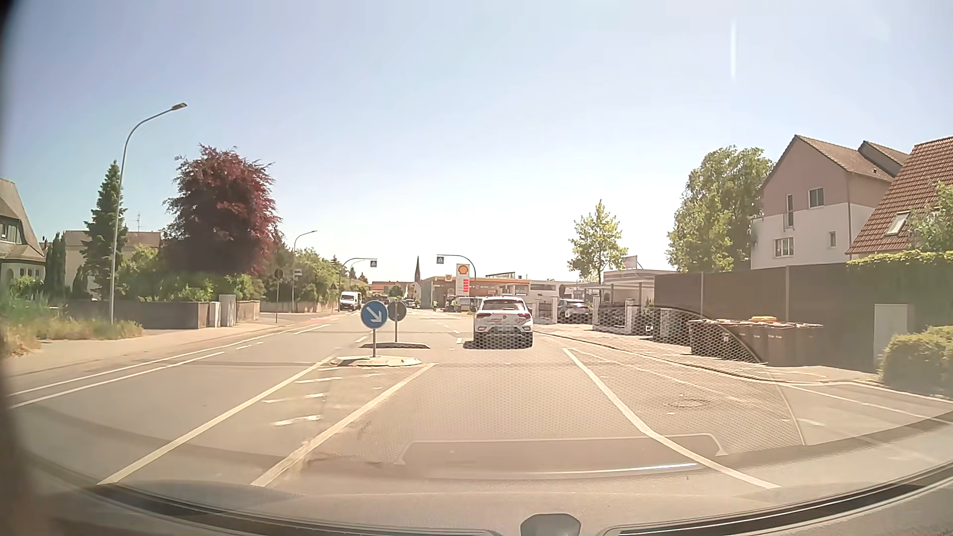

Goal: Follow the waypoints while adhering to traffic rules and regulations

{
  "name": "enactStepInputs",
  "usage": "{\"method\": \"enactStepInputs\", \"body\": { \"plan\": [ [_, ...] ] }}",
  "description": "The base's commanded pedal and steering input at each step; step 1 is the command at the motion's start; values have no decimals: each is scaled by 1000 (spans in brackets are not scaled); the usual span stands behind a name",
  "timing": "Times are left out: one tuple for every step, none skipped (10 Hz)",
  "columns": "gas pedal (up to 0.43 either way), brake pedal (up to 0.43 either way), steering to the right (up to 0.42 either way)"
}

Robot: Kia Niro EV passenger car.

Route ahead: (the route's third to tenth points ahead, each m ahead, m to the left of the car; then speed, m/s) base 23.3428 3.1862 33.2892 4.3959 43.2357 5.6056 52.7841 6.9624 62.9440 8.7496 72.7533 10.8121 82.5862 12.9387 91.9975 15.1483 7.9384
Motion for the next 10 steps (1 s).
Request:
{"method": "enactStepInputs", "body": {
  "plan": [
    [0,30,13],
    [0,30,10],
    [0,30,8],
    [0,30,5],
    [0,30,5],
    [0,30,4],
    [0,30,4],
    [0,30,2],
    [0,30,1],
    [0,30,0]
  ]
}}
